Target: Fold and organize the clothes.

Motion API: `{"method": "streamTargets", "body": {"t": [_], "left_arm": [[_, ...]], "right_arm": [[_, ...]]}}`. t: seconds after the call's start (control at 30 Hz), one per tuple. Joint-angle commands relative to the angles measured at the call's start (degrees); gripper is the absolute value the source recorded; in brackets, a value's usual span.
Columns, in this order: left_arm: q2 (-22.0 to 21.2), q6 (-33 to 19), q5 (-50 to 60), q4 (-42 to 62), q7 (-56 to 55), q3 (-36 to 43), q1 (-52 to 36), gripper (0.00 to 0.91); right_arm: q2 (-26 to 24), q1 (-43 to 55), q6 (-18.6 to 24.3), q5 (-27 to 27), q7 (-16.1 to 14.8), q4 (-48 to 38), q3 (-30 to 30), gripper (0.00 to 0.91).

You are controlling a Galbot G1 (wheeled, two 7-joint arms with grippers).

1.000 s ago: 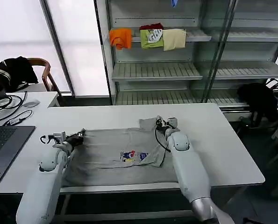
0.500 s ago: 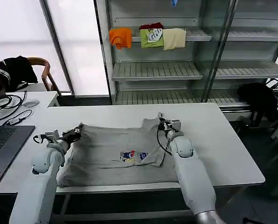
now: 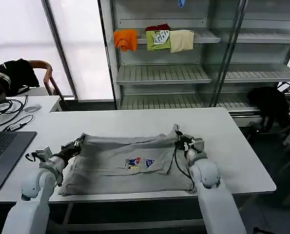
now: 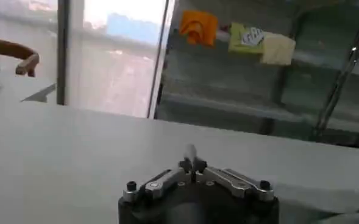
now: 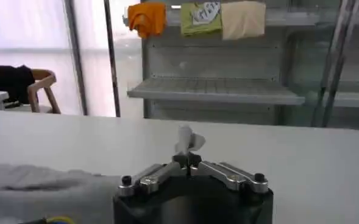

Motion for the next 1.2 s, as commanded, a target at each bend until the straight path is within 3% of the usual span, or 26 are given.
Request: {"method": "streamTargets", "body": {"t": [0.03,0.4,0.63,0.67,0.7,0.73,0.77,0.8,0.9,1.03,1.13,1.2], "left_arm": [[0.94,-0.31,-3.96,-4.21,2.14,-4.48,8.19,0.000],[1.15,1.27,-2.33,-8.01,3.28,-6.28,12.58,0.000],[-0.19,2.10,1.94,-8.96,3.05,-5.67,14.02,0.010],[-0.23,2.10,2.39,-9.04,2.99,-5.65,14.16,0.010],[-0.26,2.11,2.77,-9.22,2.65,-5.64,14.36,0.010],[-0.31,2.12,3.47,-9.40,2.45,-5.69,14.58,0.071],[-0.38,2.12,4.49,-9.56,1.92,-5.74,14.79,0.322],[-0.45,2.11,5.21,-9.65,1.49,-5.76,15.06,0.907],[-0.66,2.13,6.55,-10.21,0.47,-6.19,15.89,0.907],[-1.36,2.10,7.80,-11.77,-0.90,-7.32,17.39,0.907],[-2.43,1.85,7.21,-13.75,-2.44,-8.27,18.82,0.907],[-3.16,0.87,6.12,-15.19,-4.06,-8.60,20.02,0.907]], "right_arm": [[-2.05,-13.07,-2.47,1.60,0.52,13.94,0.88,0.000],[-1.51,-16.49,-2.44,0.07,0.41,17.14,0.86,0.000],[-1.13,-18.00,-2.37,-3.75,1.54,16.50,0.81,0.000],[-1.17,-18.12,-2.35,-4.52,1.82,16.37,0.85,0.333],[-1.22,-18.30,-2.18,-5.50,2.26,16.28,0.88,0.776],[-1.27,-18.46,-1.99,-6.29,2.60,16.20,0.94,0.907],[-1.30,-18.70,-1.48,-8.38,3.33,16.06,1.08,0.907],[-1.34,-18.96,-1.46,-9.50,3.94,16.07,1.12,0.907],[-1.35,-19.60,-1.24,-14.85,6.06,15.65,1.25,0.907],[-1.38,-20.16,-0.62,-18.00,9.82,13.72,1.87,0.907],[-1.64,-20.72,2.95,-14.63,11.39,13.87,2.94,0.907],[-1.70,-20.84,5.91,-9.51,11.89,15.44,3.74,0.907]]}}
